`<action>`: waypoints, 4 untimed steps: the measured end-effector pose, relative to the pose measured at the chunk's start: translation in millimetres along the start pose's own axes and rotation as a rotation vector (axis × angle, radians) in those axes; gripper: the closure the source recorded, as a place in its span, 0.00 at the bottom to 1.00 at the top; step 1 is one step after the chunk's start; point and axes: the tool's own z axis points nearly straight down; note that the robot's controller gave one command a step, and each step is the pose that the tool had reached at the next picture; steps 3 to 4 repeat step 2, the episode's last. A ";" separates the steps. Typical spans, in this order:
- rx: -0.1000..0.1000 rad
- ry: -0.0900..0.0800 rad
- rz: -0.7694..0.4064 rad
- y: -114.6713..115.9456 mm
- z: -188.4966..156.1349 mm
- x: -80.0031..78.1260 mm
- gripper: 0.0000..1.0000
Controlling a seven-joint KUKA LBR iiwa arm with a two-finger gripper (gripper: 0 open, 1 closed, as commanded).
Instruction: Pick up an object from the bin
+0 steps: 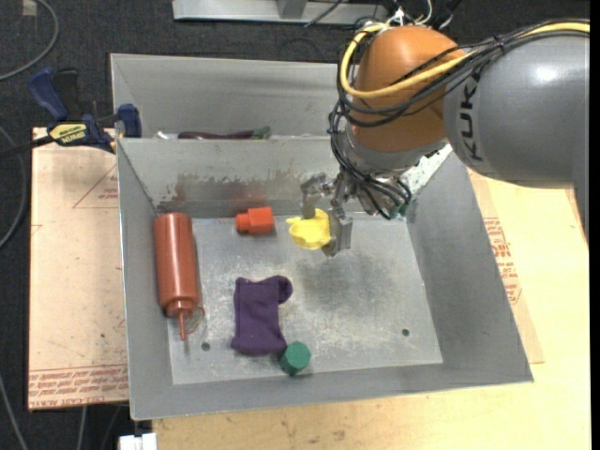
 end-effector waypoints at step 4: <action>-0.002 0.005 0.053 -5.4 -40.1 -1.4 1.00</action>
Offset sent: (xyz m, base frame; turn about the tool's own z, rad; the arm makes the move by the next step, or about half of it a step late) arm 0.0089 -0.0150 0.1137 0.1441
